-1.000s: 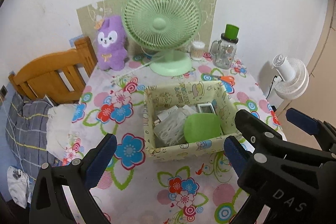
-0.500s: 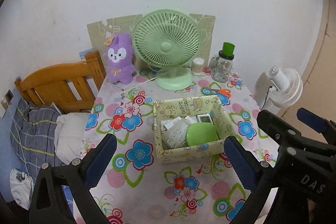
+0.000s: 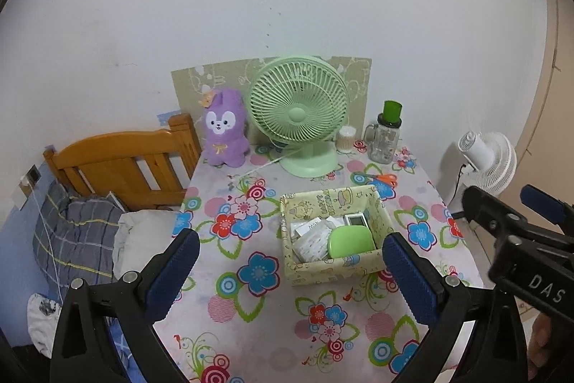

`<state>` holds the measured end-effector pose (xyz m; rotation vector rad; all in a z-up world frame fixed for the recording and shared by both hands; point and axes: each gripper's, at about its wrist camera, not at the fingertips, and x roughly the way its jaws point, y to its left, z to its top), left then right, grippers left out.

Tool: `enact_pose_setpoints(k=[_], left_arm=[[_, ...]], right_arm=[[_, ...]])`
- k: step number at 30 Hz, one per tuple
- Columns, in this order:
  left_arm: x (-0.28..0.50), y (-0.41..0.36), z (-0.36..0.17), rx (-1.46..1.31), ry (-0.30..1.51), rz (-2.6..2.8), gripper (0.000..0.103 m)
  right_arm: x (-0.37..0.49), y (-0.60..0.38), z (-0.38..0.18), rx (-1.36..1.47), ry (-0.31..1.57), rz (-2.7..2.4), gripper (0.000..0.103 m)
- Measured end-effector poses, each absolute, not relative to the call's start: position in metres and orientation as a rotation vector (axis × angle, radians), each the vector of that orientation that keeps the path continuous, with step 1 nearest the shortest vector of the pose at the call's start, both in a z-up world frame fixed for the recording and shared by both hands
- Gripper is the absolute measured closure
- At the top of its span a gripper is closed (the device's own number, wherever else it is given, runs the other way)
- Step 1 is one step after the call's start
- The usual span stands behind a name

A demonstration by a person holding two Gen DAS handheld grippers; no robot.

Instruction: Organize rigid objects

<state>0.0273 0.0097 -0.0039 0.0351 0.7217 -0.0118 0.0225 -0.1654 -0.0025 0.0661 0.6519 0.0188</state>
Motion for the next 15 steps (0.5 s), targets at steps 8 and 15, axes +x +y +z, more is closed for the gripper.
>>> enact_pose_setpoints(k=[8,15], left_arm=[[0.019,0.009,0.003,0.03,0.706,-0.001,0.0],[0.017,0.014,0.01,0.02,0.684,0.02,0.0]], right_arm=[[0.011,-0.171,0.005,0.068,0.623,0.009,0.007],[0.01,-0.175,0.007,0.079,0.615,0.011,0.007]])
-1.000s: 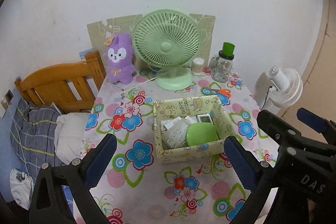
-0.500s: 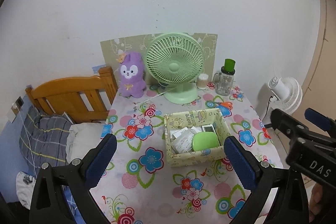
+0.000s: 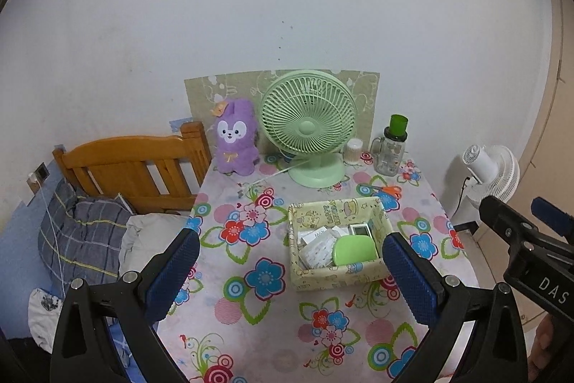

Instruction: Organize rigid objects

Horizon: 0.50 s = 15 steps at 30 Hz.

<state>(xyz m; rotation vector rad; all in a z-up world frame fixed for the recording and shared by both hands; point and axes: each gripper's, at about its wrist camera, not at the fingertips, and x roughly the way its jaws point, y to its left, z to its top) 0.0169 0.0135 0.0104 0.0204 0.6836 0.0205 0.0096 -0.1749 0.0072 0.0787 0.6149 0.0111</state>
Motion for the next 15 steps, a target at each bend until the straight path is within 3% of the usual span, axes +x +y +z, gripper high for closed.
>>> enact_pose_setpoints(k=[15], left_arm=[[0.0156,0.0092,0.0121,0.005,0.668,0.018,0.0]], right_arm=[[0.0058,-0.1759,0.0067,0.055,0.595,-0.005,0.007]])
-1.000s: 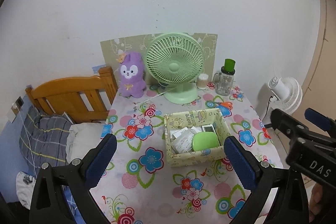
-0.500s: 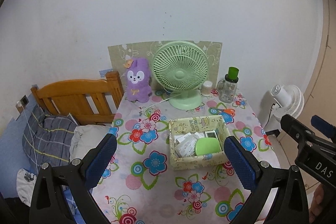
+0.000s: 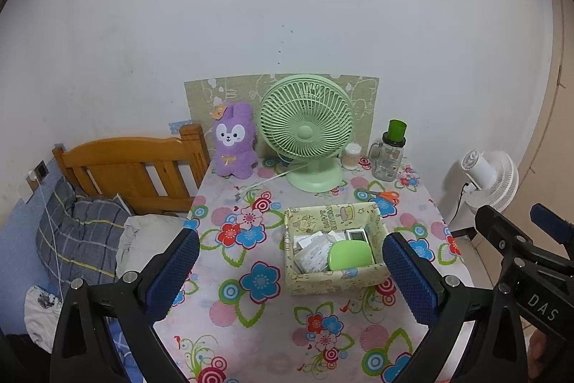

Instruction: Organize rigid objects

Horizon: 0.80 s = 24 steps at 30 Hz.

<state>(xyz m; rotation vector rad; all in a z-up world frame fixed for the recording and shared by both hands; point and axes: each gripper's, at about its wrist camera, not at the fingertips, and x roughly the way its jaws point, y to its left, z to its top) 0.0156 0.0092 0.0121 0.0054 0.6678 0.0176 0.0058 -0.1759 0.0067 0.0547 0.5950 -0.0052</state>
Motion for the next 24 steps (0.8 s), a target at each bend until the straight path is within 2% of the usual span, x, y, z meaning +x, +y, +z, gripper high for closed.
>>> enact_pose_setpoints(k=[24], left_arm=[[0.0185,0.0106,0.0193,-0.02,0.672,0.018,0.0]], right_arm=[[0.0051,-0.176,0.0167,0.039,0.565,-0.012,0.007]])
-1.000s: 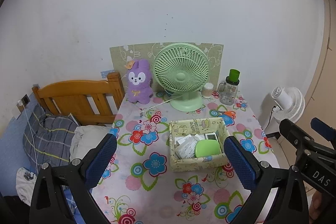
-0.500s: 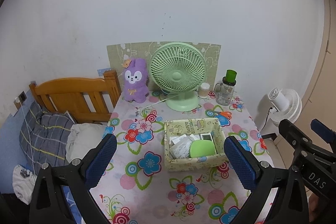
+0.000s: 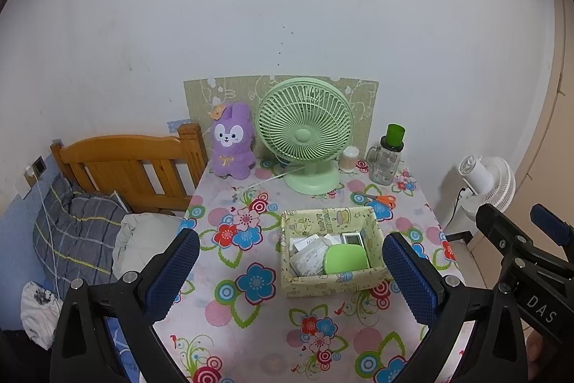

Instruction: Organize rigid objects

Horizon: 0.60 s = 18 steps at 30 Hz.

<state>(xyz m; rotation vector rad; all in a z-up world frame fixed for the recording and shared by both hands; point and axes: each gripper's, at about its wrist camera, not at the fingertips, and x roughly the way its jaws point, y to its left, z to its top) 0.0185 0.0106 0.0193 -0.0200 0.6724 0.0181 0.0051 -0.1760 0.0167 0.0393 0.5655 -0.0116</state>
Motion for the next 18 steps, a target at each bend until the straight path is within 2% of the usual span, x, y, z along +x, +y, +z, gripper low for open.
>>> enact_pose_setpoints(k=[18], left_arm=[[0.0181,0.0093,0.019,-0.019,0.677,0.025,0.0]], right_arm=[[0.004,-0.1759,0.0173,0.034,0.566,-0.013,0.007]])
